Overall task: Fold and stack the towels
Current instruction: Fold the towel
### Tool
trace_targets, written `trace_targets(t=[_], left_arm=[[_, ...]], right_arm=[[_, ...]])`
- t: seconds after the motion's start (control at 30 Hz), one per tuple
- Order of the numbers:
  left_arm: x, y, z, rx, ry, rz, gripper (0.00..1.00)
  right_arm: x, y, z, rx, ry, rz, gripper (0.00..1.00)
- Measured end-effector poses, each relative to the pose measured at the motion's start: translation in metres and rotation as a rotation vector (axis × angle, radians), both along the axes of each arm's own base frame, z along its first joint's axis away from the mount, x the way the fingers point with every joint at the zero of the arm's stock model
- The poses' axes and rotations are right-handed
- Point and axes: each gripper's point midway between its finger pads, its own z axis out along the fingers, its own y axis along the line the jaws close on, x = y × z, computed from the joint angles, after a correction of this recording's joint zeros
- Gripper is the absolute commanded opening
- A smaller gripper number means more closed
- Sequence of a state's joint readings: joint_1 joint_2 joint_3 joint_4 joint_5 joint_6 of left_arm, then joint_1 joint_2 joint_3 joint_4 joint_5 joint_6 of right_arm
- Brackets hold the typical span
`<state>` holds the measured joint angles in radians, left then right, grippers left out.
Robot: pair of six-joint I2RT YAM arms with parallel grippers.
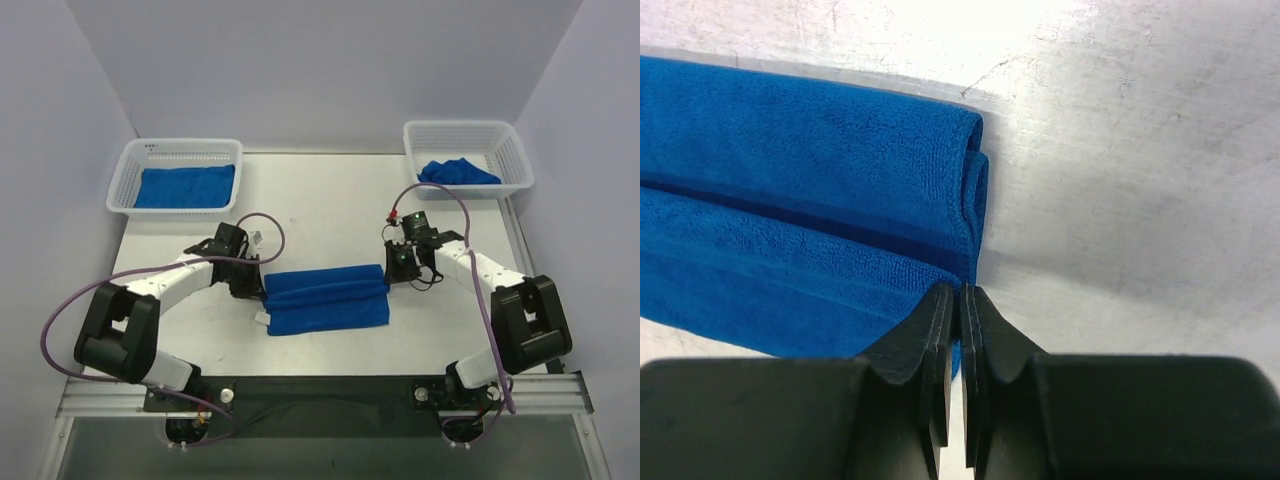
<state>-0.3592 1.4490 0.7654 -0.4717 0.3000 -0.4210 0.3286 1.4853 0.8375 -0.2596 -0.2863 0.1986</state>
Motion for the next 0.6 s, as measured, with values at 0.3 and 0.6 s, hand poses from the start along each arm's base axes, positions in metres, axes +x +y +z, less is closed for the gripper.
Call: trace_targets(t=[0.3,0.6], left_arm=[[0.012,-0.001,0.012,0.013,-0.018,0.008,0.00],[0.009,0.000,0.036,-0.008,-0.061,0.011,0.00]], right_arm=[[-0.001,0.000,0.006,0.007,-0.005,-0.013,0.00],[-0.008,0.000,0.035,0.046,-0.056,-0.043,0.00]])
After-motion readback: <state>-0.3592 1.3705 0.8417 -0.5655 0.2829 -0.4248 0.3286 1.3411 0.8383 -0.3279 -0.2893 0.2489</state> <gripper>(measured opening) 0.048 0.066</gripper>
